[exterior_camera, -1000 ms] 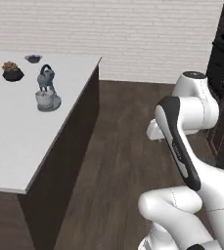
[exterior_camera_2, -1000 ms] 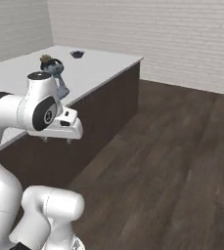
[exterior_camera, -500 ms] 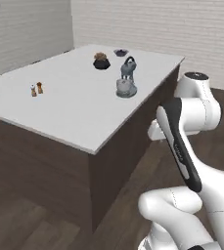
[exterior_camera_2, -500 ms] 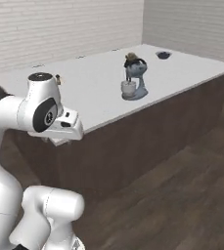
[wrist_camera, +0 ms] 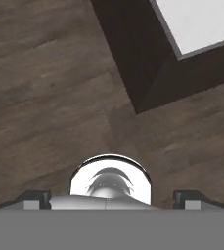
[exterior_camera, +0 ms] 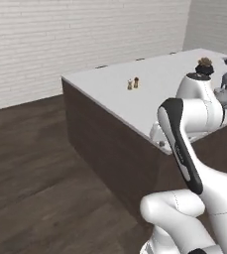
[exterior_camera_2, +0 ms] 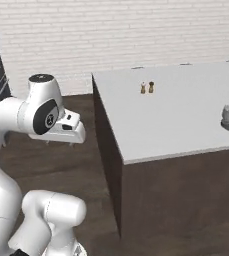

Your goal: Navigate to the toaster oven.

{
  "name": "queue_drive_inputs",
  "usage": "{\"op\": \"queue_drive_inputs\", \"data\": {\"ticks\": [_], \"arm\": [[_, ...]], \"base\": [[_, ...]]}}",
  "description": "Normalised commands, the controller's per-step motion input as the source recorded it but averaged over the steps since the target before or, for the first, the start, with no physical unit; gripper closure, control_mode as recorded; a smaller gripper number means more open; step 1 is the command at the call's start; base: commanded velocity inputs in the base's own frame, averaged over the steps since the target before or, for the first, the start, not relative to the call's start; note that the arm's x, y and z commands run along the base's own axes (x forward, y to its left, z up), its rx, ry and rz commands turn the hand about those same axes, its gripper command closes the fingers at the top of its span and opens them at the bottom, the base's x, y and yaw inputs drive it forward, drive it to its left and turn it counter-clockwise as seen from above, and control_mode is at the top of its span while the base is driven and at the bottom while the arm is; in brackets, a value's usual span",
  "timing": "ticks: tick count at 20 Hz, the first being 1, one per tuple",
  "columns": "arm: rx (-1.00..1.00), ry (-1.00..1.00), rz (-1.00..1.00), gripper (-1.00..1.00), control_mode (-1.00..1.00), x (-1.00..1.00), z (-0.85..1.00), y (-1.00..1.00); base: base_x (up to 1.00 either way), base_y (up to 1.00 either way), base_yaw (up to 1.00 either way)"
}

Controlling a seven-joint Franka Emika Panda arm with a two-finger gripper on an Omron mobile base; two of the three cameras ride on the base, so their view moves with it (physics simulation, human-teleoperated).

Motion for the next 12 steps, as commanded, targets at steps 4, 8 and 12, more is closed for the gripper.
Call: {"op": "queue_drive_inputs", "data": {"ticks": [4,8,12], "arm": [[0.00,0.00,0.00,-1.00,1.00,0.00,0.00,0.00],[0.00,0.00,0.00,-1.00,1.00,0.00,0.00,0.00],[0.00,0.00,0.00,-1.00,1.00,0.00,0.00,0.00]], "base": [[0.49,0.02,0.82],[0.71,0.00,0.82],[0.97,-0.01,0.77]]}}
